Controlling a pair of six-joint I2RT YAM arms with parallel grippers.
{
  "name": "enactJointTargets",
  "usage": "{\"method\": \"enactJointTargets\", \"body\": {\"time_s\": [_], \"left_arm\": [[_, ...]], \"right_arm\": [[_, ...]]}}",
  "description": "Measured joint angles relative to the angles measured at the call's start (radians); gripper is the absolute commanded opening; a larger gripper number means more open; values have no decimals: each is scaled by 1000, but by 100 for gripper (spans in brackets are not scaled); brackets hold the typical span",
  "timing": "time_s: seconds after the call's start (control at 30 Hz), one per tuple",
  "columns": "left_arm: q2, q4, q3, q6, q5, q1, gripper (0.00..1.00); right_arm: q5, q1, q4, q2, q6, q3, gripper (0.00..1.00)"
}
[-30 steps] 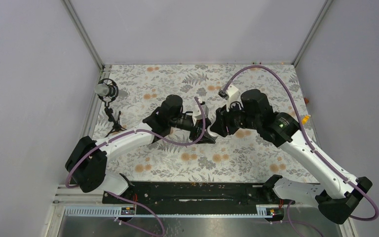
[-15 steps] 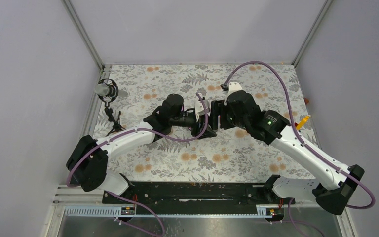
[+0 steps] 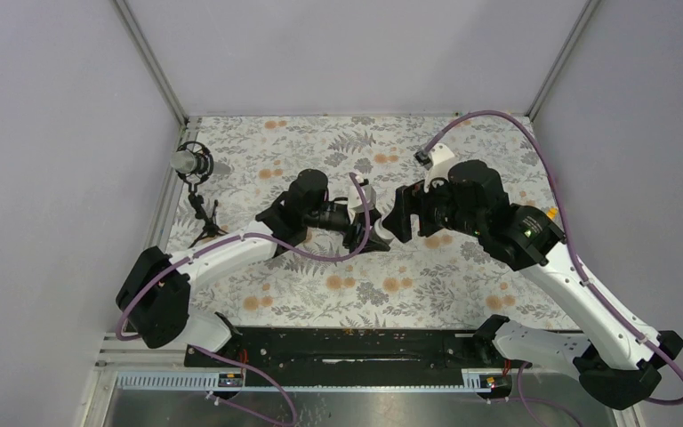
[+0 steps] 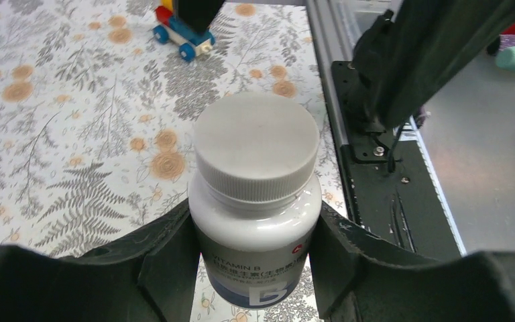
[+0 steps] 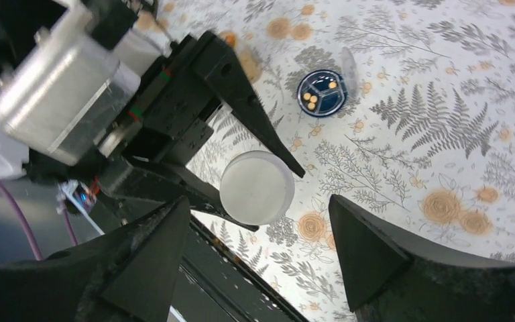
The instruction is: Sort the pills into containers
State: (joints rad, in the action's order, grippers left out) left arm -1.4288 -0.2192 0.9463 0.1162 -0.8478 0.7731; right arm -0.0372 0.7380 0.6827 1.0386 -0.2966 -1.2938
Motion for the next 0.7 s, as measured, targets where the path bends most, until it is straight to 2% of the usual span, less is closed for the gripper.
{"method": "enactJointTargets", "body": {"time_s": [0.13, 0.33, 0.5, 0.7], "left_arm": [[17, 1, -1, 26, -80, 0, 0], [23, 11, -1, 46, -166, 0, 0], [23, 24, -1, 48, -170, -2, 0], [23, 23, -1, 40, -157, -3, 0]], "right_arm": [[-116, -2, 2, -3, 132, 22, 73], [-209, -2, 3, 25, 231, 24, 66], [-230, -2, -11, 60, 229, 24, 64], [-202, 0, -64, 73, 151, 41, 58]]}}
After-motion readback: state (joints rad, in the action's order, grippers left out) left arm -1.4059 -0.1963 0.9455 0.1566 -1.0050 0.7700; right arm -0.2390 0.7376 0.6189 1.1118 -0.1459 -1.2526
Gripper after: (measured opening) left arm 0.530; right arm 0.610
